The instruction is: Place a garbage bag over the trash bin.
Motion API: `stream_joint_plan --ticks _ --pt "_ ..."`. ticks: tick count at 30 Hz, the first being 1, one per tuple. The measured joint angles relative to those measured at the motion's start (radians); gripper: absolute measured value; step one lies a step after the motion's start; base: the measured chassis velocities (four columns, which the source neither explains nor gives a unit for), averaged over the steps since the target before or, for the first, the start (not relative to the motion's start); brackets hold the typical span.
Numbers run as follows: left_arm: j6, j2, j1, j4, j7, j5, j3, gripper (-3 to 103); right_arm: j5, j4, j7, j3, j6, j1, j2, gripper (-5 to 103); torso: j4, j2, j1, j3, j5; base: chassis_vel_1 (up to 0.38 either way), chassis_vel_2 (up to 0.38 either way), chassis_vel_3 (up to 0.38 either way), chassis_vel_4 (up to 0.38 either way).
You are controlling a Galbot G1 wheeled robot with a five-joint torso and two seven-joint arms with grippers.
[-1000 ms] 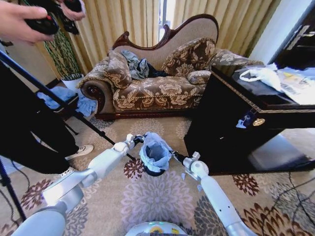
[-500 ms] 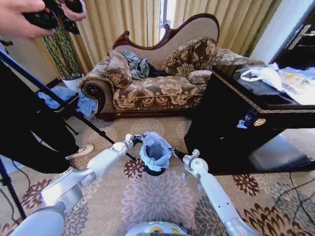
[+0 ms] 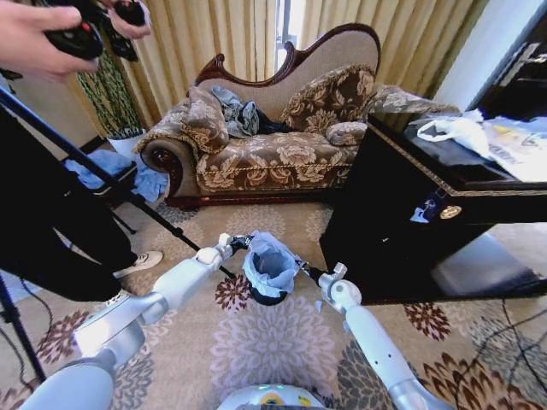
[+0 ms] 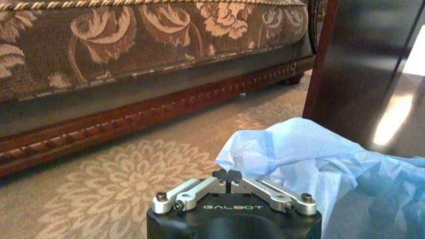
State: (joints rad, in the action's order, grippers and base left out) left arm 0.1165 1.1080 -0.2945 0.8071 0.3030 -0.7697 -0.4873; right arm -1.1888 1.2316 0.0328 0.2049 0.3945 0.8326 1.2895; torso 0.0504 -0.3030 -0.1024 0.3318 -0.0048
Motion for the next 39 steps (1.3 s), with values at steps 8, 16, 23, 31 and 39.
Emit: stream_joint_plan --ticks 8,16,23,31,39 --pt "0.0 0.013 -0.007 -0.032 0.002 -0.015 0.004 0 0.025 -0.023 0.067 -0.019 -0.044 0.024 0.007 0 0.0001 0.0 0.0 0.0 0.0 0.0 0.0 0.0 0.0" --pt "-0.01 0.026 -0.007 -0.049 -0.005 -0.048 0.022 0 0.053 -0.067 0.165 -0.038 -0.118 0.01 0.022 0 0.0001 0.0 0.0 0.0 -0.0002 0.0 0.0 0.0 0.0" --pt "-0.038 0.042 0.009 -0.06 -0.007 -0.078 0.023 0 0.074 -0.109 0.207 -0.045 -0.15 -0.019 0.035 0 0.0001 0.0 0.0 0.0 -0.0001 0.0 0.0 0.0 0.0" --pt "-0.083 0.06 0.026 -0.083 0.004 -0.097 0.019 0 0.106 -0.167 0.221 -0.055 -0.183 -0.038 0.032 0 -0.0002 0.0 0.0 0.0 0.0001 0.0 0.0 0.0 0.0" --pt "-0.105 0.093 0.023 -0.152 0.003 -0.101 0.036 0 0.132 -0.217 0.218 -0.062 -0.221 -0.049 0.042 0 0.0 0.0 0.0 0.0 0.0 0.0 0.0 0.0 0.0"
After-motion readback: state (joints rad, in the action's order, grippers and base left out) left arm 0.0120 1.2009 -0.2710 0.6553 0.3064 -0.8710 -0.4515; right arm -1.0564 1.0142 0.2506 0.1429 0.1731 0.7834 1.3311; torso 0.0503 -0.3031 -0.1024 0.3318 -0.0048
